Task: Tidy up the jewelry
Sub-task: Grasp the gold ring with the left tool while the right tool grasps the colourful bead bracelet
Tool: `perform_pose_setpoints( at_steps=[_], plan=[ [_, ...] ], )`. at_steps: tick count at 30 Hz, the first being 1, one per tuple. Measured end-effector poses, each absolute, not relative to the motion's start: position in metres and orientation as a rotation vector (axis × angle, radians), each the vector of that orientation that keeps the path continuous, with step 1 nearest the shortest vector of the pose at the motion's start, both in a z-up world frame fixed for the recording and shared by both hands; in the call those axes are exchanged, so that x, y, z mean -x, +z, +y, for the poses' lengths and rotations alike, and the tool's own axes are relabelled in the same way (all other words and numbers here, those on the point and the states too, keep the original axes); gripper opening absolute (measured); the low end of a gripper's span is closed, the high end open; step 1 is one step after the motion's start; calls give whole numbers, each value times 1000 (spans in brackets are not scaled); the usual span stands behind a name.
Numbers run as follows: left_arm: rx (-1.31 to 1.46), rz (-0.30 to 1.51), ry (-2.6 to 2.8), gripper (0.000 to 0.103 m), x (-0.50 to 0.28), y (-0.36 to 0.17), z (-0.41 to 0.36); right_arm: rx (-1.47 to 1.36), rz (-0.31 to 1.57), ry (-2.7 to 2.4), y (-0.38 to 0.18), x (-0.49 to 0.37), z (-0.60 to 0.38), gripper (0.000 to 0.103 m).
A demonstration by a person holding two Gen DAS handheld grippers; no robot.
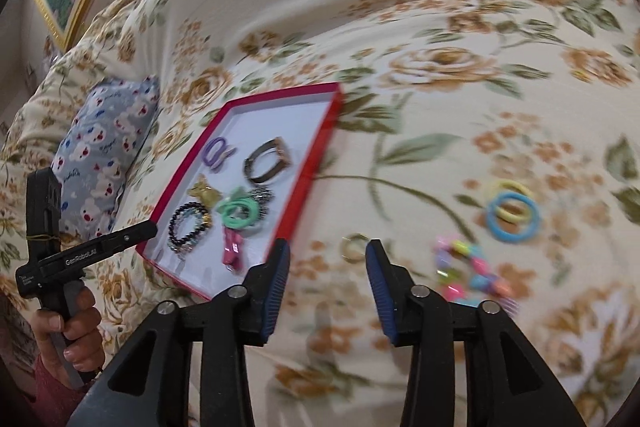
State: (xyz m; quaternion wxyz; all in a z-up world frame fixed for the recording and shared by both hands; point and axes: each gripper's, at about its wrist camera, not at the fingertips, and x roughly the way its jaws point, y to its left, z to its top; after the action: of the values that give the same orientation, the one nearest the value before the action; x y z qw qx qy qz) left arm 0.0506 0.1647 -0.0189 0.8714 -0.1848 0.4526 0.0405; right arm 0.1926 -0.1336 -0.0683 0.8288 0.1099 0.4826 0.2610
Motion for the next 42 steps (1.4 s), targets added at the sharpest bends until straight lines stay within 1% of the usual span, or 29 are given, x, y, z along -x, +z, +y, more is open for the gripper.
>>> perform_pose_setpoints(
  at_steps=[10, 17, 26, 32, 35, 42],
  plan=[
    [319, 952, -26, 52, -53, -7, 118, -304, 1029, 404, -77, -172, -202, 44],
    [233, 967, -107, 52, -64, -4, 79, -326, 1023, 370, -79, -165, -226, 44],
    [129, 997, -165, 52, -91, -13, 39, -320, 1028, 370, -82, -170, -230, 44],
    [108, 1011, -181, 52, -106, -20, 29, -296, 1040, 383, -85, -174, -225, 44],
    [92, 1017, -189, 52, -113, -24, 23, -276, 1049, 395, -88, -176, -220, 49],
    [55, 1040, -210, 52, -133, -33, 10, -225, 1078, 434, -95, -184, -205, 49]
  ],
)
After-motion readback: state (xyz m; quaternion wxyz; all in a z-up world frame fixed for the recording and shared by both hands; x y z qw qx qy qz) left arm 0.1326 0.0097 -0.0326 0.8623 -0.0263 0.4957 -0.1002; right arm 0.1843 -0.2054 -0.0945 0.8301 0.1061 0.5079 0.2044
